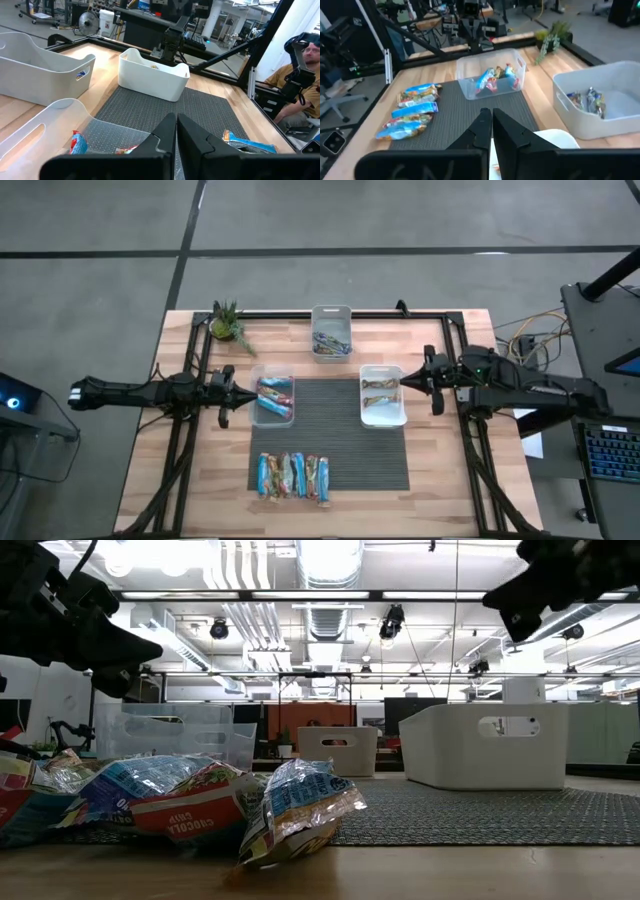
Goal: Pick and place Granola Bars by type
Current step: Put the yellow granola bar into the white bin
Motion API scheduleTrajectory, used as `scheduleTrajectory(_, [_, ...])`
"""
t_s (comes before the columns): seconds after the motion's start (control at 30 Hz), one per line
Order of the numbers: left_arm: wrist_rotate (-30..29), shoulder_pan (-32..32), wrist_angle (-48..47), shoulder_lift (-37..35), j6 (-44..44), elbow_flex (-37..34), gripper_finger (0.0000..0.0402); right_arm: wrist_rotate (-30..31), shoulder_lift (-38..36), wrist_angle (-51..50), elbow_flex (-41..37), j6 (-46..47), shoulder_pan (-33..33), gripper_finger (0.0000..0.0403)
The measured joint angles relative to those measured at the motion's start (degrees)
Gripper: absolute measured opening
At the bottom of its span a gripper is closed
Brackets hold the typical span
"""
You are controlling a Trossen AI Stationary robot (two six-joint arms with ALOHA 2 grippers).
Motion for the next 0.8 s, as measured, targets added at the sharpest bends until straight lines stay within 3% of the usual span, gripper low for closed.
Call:
scheduleTrajectory(0.37, [-0.02,0.00,0.00,-0.01,0.00,0.00,0.0000,5.49,-9.33,7.52,-9.29,-0.60,-0.01,0.0009])
scheduleTrajectory(0.8, [-0.01,0.02,0.01,0.00,0.00,0.00,0.0000,7.39,-11.71,13.37,-16.69,-0.70,0.01,0.0009])
